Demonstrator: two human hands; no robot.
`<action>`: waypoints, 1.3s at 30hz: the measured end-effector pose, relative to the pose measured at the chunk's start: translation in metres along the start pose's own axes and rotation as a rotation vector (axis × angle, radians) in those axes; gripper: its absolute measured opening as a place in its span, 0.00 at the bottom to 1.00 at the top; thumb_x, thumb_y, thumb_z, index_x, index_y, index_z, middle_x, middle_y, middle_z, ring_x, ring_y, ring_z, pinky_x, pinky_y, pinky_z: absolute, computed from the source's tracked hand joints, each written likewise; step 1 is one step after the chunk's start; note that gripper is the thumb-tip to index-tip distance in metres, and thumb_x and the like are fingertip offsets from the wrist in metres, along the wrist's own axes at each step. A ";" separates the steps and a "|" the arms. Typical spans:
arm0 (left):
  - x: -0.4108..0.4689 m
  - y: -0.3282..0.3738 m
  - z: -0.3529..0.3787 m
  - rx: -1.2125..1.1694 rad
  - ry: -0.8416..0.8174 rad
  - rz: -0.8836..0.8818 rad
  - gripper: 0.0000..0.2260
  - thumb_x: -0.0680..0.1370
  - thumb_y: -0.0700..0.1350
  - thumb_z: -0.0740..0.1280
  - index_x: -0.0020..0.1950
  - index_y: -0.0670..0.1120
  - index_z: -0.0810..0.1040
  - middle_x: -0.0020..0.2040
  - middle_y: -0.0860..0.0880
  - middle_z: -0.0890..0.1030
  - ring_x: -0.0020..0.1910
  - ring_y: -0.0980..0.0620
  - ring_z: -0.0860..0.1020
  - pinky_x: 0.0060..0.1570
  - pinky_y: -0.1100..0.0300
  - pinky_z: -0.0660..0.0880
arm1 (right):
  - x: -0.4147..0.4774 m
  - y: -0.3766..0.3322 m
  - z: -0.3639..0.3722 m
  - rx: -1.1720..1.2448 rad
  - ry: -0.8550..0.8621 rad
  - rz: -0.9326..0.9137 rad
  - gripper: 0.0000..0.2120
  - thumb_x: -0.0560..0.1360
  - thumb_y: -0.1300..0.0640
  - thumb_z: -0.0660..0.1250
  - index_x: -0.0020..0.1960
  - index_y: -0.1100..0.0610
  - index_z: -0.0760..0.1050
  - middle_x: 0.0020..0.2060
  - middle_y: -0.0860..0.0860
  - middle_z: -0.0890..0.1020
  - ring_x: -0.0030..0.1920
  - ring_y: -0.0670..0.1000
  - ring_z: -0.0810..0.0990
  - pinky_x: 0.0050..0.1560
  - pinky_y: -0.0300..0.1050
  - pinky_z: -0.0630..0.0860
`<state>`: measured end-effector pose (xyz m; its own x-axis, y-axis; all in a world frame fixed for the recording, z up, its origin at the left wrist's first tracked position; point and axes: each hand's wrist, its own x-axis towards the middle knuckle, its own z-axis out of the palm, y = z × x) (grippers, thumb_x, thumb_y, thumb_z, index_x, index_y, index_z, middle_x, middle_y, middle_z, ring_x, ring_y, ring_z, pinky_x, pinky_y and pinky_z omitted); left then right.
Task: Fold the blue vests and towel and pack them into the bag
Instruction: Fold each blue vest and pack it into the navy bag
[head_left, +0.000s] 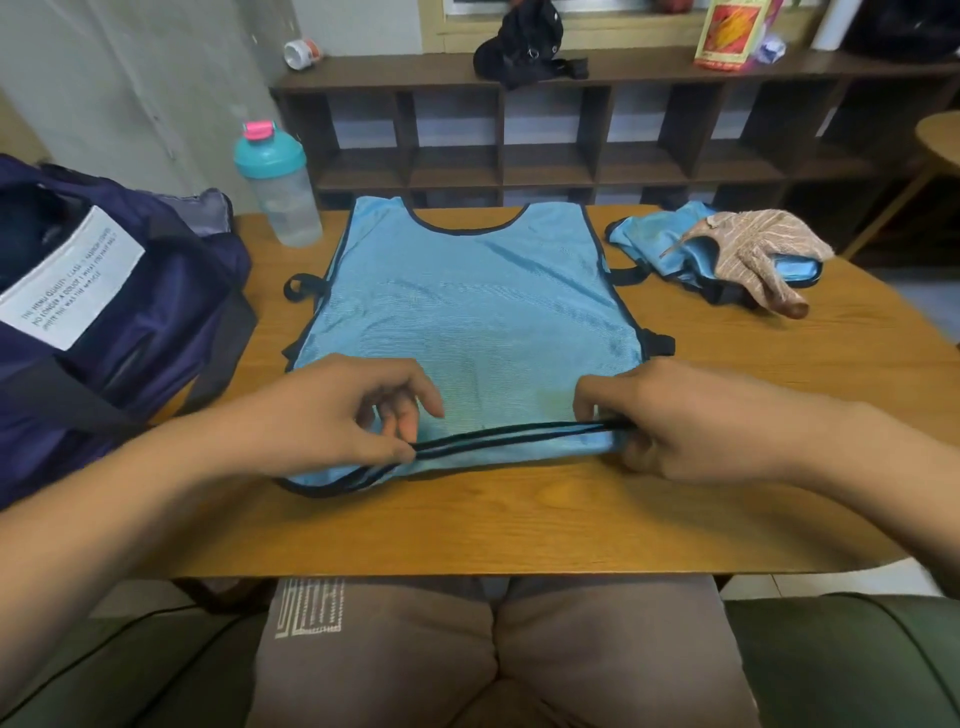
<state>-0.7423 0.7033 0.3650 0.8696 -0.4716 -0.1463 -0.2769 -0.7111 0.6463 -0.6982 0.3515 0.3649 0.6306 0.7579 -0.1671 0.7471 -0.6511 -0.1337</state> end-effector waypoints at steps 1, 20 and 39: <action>0.001 -0.001 -0.004 -0.086 -0.027 -0.028 0.15 0.75 0.43 0.80 0.58 0.57 0.82 0.47 0.53 0.86 0.45 0.54 0.83 0.47 0.64 0.77 | 0.001 0.004 -0.003 0.059 0.007 0.000 0.15 0.78 0.55 0.69 0.55 0.38 0.67 0.41 0.43 0.80 0.40 0.44 0.79 0.40 0.53 0.79; 0.060 -0.030 -0.041 0.374 0.515 -0.001 0.04 0.78 0.43 0.74 0.48 0.53 0.82 0.40 0.54 0.79 0.40 0.56 0.76 0.39 0.62 0.69 | 0.058 0.047 -0.028 0.341 0.245 0.102 0.09 0.86 0.51 0.65 0.59 0.49 0.84 0.52 0.41 0.86 0.55 0.44 0.83 0.60 0.52 0.80; 0.105 -0.019 0.021 0.362 0.480 -0.072 0.08 0.75 0.43 0.70 0.51 0.53 0.77 0.46 0.52 0.77 0.46 0.47 0.77 0.49 0.48 0.76 | 0.074 0.053 0.015 0.137 0.681 0.220 0.09 0.81 0.56 0.69 0.61 0.51 0.75 0.55 0.48 0.75 0.53 0.51 0.78 0.51 0.58 0.79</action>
<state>-0.6542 0.6568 0.3217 0.9553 -0.1876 0.2284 -0.2587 -0.9045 0.3392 -0.6149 0.3723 0.3312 0.7877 0.4369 0.4344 0.5829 -0.7569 -0.2957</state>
